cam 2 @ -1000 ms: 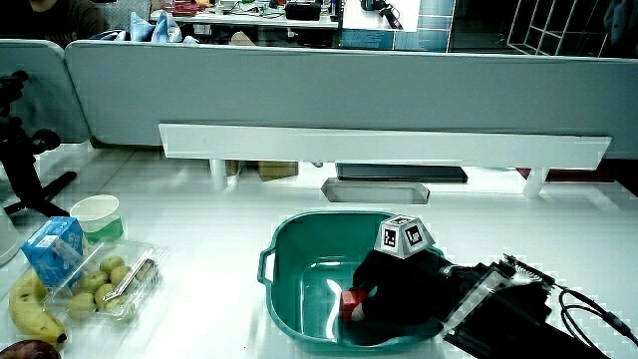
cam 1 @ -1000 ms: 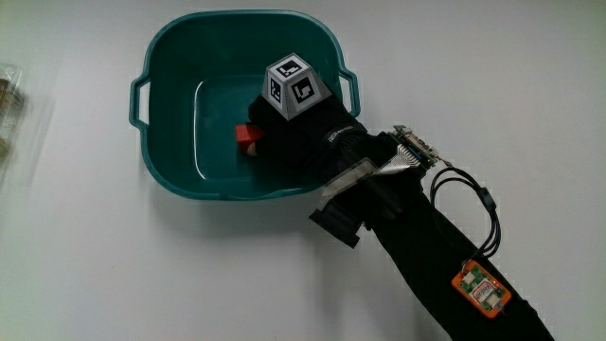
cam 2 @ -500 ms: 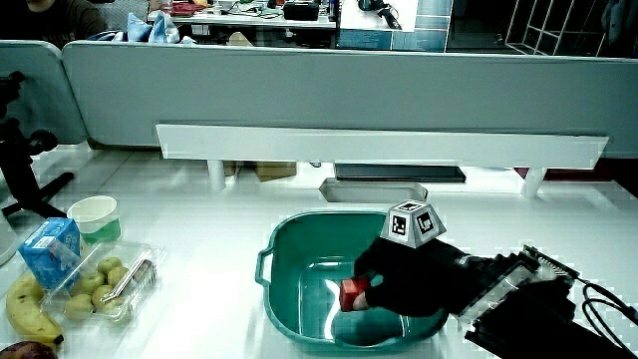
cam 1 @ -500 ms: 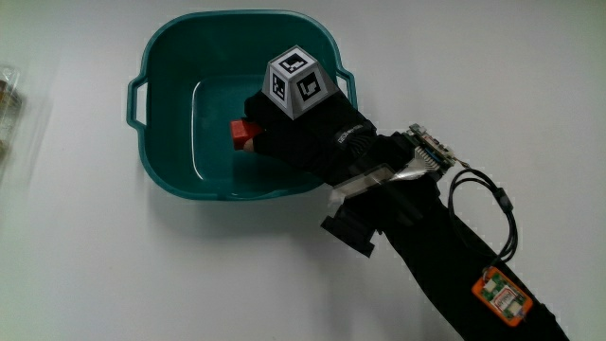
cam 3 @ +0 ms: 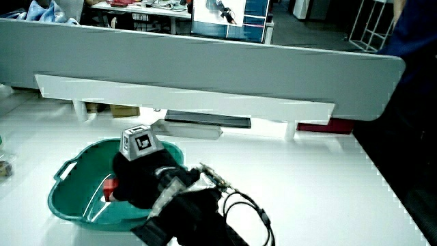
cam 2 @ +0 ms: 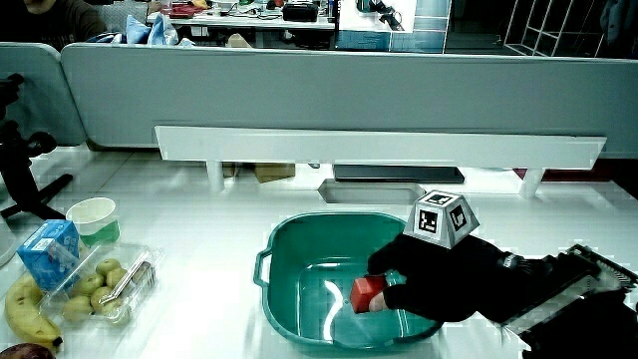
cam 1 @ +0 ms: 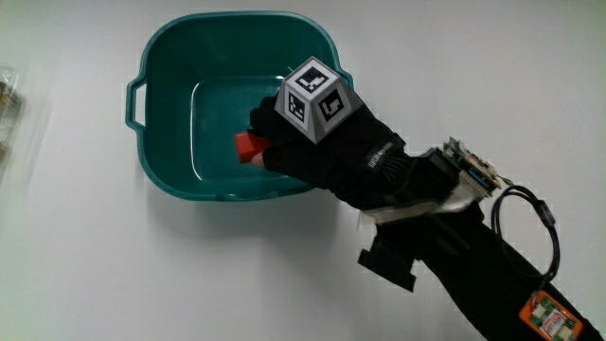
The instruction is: Pick red block
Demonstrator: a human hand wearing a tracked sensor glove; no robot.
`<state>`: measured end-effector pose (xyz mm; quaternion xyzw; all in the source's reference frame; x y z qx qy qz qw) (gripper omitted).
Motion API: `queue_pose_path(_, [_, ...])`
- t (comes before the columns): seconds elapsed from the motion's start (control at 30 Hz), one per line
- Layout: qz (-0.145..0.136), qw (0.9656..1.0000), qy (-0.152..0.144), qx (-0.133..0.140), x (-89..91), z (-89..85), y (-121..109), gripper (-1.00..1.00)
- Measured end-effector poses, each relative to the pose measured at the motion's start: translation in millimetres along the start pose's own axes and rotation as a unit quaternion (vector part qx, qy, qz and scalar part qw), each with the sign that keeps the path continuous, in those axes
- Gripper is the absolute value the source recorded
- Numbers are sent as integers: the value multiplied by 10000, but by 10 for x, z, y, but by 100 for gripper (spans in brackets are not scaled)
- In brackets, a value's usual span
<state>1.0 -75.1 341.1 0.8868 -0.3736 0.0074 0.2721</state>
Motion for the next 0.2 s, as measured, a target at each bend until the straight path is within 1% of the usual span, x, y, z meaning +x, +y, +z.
queue_pose_path(0.03, [-22, 10000, -8, 41, -5, 7, -32, 100])
queue_pose_path(0.1, [59, 10000, -62, 46, -32, 24, -94, 100])
queue_pose_path(0.13, [50, 9999, -65, 101, -41, 37, -130, 100])
queue_pose_path(0.2, [19, 9996, -178, 226, -49, 45, -192, 100])
